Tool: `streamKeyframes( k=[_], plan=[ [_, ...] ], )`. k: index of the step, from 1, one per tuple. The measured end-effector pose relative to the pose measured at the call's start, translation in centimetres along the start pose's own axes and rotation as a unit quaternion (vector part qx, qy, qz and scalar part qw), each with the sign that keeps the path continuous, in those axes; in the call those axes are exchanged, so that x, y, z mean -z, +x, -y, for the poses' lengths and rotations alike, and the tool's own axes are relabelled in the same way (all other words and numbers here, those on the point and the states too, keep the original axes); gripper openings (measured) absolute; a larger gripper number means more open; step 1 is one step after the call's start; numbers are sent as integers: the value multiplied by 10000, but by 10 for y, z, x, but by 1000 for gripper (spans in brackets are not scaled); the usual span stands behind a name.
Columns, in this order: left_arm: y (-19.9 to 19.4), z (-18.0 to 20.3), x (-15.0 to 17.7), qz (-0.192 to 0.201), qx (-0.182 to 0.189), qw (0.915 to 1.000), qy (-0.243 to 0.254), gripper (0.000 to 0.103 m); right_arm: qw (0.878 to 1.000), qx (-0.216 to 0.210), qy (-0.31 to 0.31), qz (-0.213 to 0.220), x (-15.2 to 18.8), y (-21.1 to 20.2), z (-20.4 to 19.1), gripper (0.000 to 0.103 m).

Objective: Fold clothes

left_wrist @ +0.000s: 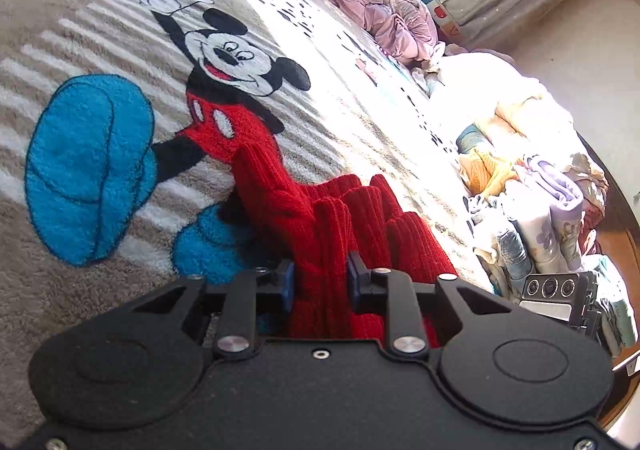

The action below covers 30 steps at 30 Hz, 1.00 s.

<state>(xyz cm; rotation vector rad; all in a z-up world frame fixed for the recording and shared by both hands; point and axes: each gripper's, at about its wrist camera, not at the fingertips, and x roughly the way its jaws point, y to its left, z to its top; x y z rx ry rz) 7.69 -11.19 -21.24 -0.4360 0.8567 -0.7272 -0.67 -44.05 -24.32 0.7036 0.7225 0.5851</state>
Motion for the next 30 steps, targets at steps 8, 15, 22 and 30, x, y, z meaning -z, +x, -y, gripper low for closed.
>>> streamKeyframes(
  k=[8, 15, 22, 30],
  plan=[
    [21, 28, -40, 580, -418, 9969, 319, 63, 9880, 745, -246, 1328, -19, -51, -18, 41],
    [0, 28, -4, 400, -596, 9974, 90, 63, 9851, 1086, 324, 1293, -13, -53, 14, 73],
    [-45, 51, 47, 216, -490, 9983, -240, 65, 9893, 1101, 361, 891, 17, -57, 0, 80],
    [-81, 66, 110, 212, -518, 9979, -340, 67, 9872, 1295, 195, 909, 83, -91, -52, 87]
  ],
)
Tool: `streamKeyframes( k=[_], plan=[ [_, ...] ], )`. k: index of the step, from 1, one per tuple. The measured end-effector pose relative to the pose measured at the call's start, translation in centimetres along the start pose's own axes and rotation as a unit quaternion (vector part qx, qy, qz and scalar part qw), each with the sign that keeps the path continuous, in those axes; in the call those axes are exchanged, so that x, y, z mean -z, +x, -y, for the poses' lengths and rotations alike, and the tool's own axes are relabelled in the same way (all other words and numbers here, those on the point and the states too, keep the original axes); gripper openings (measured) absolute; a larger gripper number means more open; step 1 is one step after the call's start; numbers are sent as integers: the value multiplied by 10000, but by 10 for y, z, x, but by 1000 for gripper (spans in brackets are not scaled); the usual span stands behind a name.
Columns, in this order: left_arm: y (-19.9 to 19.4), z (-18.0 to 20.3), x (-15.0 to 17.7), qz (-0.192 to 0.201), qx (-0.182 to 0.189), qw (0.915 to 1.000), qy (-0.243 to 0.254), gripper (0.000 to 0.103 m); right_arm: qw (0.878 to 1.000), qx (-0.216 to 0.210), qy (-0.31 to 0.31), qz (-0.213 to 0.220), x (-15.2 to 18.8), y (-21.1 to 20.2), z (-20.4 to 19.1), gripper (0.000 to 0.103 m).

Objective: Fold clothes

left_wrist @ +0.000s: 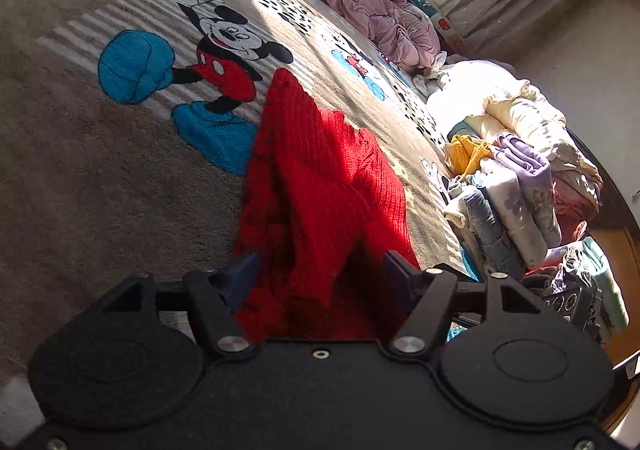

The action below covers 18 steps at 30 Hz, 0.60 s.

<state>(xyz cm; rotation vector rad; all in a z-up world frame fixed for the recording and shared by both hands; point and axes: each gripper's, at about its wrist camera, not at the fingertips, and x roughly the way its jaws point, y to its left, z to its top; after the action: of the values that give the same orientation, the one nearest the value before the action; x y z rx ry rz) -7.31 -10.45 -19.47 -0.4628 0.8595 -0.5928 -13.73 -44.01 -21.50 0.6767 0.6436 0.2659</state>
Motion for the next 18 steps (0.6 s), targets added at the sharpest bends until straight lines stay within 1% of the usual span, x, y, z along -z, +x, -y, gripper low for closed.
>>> streamKeyframes(
  k=[1, 4, 5, 7, 8, 9, 10, 11, 12, 13, 14, 16, 17, 18],
  plan=[
    [-2, 4, 5, 20, -113, 9997, 195, 67, 9994, 110, -309, 140, 10, -12, -11, 87],
    [3, 8, 22, -117, -582, 9953, 767, 67, 9919, 294, -1223, 190, 39, -32, -43, 87],
    [6, 8, 29, -172, -654, 9941, 853, 67, 9880, 497, -1458, 97, 51, -33, -50, 87],
    [13, 6, 43, -236, -815, 9911, 1030, 67, 9809, 943, -1699, -88, 72, -26, -56, 81],
    [15, 7, 49, -150, -937, 9890, 1131, 59, 9778, 1140, -1748, -206, 80, -17, -56, 68],
    [17, 8, 55, -61, -1041, 9869, 1231, 44, 9763, 1234, -1772, -161, 85, -10, -54, 67],
    [15, 10, 58, 40, -1096, 9851, 1328, 33, 9775, 1205, -1731, -29, 85, -10, -55, 64],
    [9, 15, 57, 158, -1135, 9832, 1420, 13, 9781, 1193, -1700, 106, 84, -9, -55, 46],
    [3, 20, 56, 276, -1173, 9811, 1512, 11, 9753, 1325, -1750, 262, 82, -14, -60, 23],
    [-3, 25, 55, 394, -1211, 9788, 1604, 10, 9719, 1458, -1799, 418, 80, -19, -64, 20],
    [-6, 29, 55, 451, -1256, 9764, 1696, 10, 9678, 1590, -1869, 562, 78, -24, -69, 20],
    [-1, 28, 59, 302, -1377, 9720, 1881, 10, 9518, 1867, -2344, 648, 77, -34, -80, 20],
    [1, 28, 60, 228, -1437, 9695, 1974, 10, 9467, 2006, -2445, 612, 80, -33, -80, 20],
    [4, 27, 62, 154, -1497, 9668, 2066, 10, 9452, 2095, -2454, 497, 84, -28, -74, 20]
  ],
)
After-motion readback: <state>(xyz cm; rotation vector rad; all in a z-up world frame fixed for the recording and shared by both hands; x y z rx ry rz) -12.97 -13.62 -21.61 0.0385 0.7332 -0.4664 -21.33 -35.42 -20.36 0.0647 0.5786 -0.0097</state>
